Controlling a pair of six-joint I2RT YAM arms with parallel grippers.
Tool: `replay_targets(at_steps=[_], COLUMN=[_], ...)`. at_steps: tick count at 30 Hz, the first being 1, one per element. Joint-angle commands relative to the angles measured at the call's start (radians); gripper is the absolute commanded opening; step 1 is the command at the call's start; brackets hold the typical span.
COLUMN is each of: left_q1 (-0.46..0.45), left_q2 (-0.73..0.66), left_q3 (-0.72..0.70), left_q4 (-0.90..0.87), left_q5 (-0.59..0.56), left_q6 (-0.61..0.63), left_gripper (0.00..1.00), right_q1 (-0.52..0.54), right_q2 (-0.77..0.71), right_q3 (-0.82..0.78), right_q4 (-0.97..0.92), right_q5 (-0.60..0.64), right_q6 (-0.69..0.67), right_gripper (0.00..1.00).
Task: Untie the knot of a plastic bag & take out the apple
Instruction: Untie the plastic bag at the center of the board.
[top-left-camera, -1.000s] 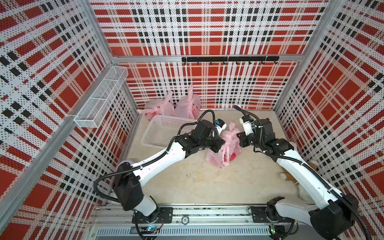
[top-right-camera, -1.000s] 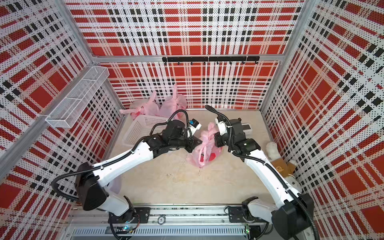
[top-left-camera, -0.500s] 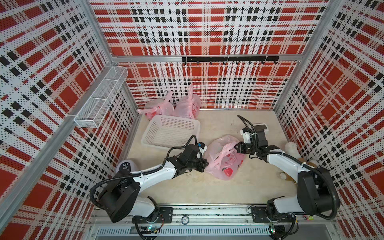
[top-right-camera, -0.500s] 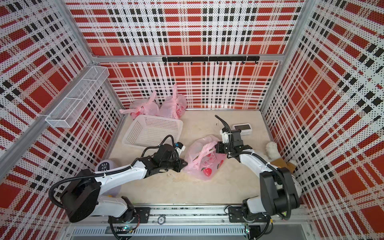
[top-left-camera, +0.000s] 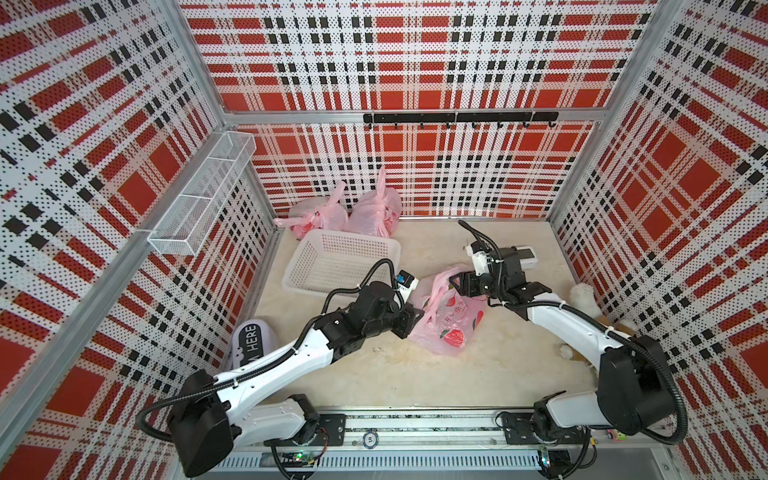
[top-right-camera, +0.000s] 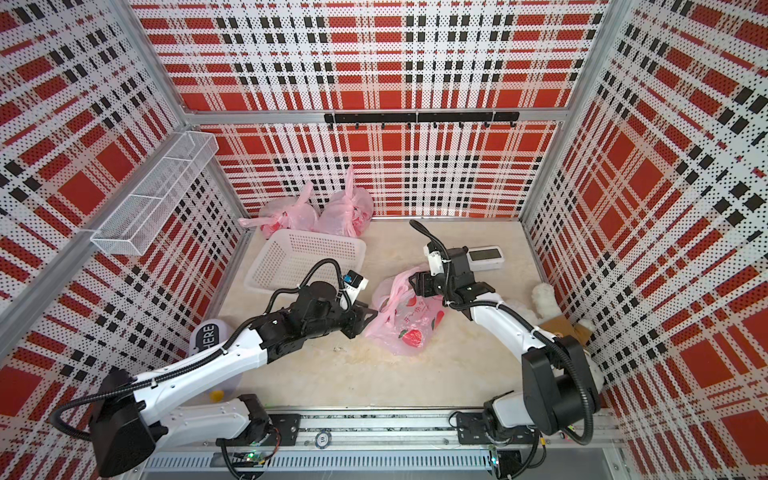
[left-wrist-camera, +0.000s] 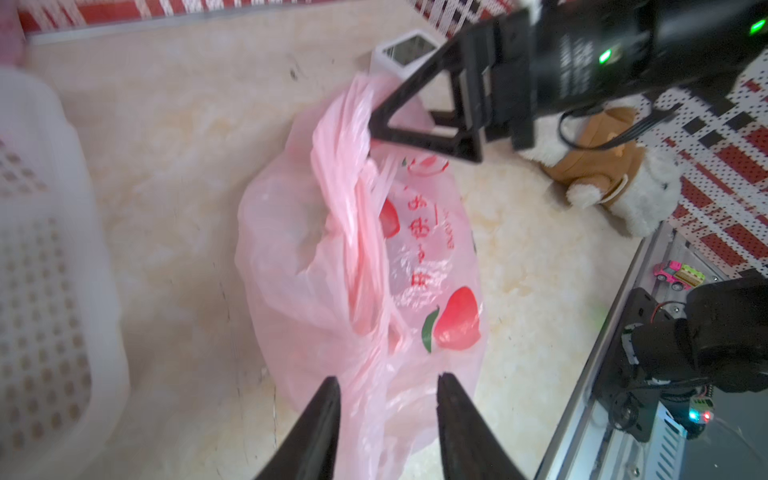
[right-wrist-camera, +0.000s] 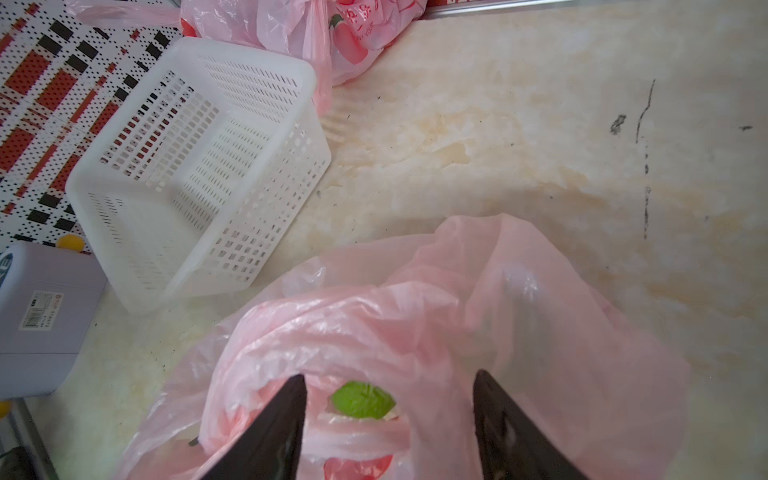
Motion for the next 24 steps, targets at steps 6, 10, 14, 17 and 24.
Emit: replay_targets(at_steps=[6, 10, 14, 17, 24], left_q1=[-0.007, -0.005, 0.010, 0.011, 0.000], left_q2=[0.227, 0.310, 0.361, 0.368, 0.292], left_q3=[0.176, 0.205, 0.202, 0.192, 0.168], left_q4=[-0.088, -0.068, -0.067, -0.060, -0.049], left_q5=[-0.032, -0.043, -0.053, -0.055, -0.011], left_q6=[0.007, -0.021, -0.046, -0.056, -0.042], left_gripper=[0.59, 0.58, 0.52, 0.45, 0.00], right_q1=[0.003, 0.013, 0.019, 0.025, 0.026], right_q2=[0.015, 0.053, 0.091, 0.117, 0.116], right_q3=[0.042, 0.088, 0.114, 0.126, 0.146], right_q4=[-0.057, -0.092, -0.086, -0.075, -0.026], right_q5=[0.072, 0.069, 0.051, 0.045, 0.052], right_q6=[-0.129, -0.185, -0.230, -0.248, -0.158], right_gripper=[0.82, 0.82, 0.73, 0.46, 0.00])
